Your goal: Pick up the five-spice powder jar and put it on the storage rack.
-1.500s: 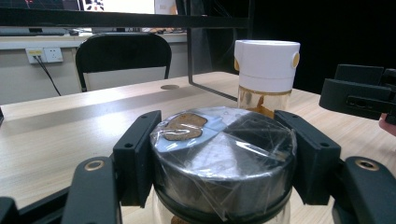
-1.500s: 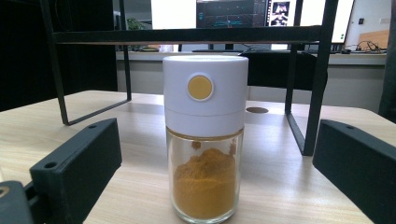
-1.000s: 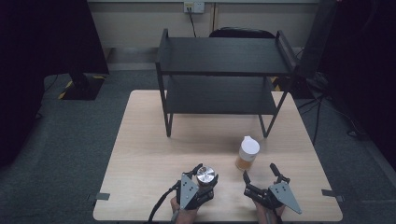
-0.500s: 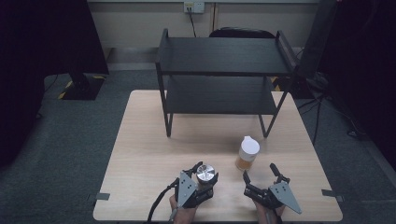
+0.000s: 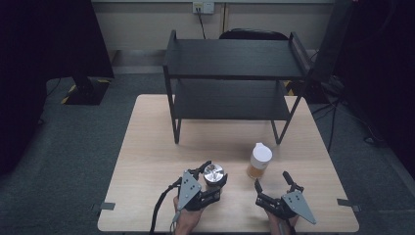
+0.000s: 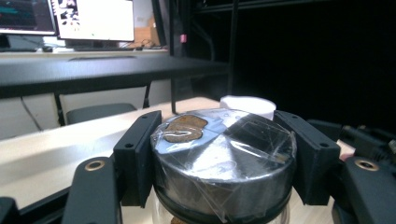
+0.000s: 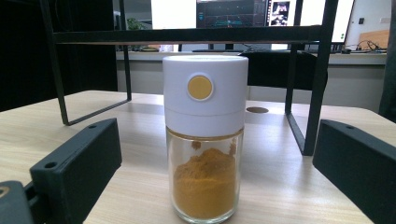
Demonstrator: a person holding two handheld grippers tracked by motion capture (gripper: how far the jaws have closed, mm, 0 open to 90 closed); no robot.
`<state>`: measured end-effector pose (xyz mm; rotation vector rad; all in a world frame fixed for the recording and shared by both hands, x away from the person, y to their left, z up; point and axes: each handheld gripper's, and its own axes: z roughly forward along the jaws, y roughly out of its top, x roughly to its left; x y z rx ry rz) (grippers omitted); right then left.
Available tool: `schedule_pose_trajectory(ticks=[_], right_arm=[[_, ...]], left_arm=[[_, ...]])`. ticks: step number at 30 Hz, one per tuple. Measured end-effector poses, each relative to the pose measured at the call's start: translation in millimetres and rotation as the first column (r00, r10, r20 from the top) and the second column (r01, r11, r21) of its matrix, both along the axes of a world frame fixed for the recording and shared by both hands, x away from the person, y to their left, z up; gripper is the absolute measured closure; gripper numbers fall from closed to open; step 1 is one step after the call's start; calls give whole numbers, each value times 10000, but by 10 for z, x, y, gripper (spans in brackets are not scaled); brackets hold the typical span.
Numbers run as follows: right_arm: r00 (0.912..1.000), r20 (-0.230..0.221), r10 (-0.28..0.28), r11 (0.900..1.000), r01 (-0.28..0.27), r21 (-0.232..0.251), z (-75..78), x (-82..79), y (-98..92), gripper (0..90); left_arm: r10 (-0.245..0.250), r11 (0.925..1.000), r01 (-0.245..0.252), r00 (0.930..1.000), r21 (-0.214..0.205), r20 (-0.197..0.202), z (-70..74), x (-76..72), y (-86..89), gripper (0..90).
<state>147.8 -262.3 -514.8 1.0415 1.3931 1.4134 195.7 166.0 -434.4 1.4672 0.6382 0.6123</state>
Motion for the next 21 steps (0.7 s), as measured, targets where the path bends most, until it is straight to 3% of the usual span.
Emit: schedule_pose_trajectory(ticks=[11,21], right_arm=[[10000,-7,-9,10000,9,1,1,0,1,1],[10000,4,-16,10000,16,-11,0,-1,3,1]], left_arm=[[-650,9979,651,9967,-17,495,335,220,189,352],[-1450,9889,1467,9875,-222,621,674,511,254,352]])
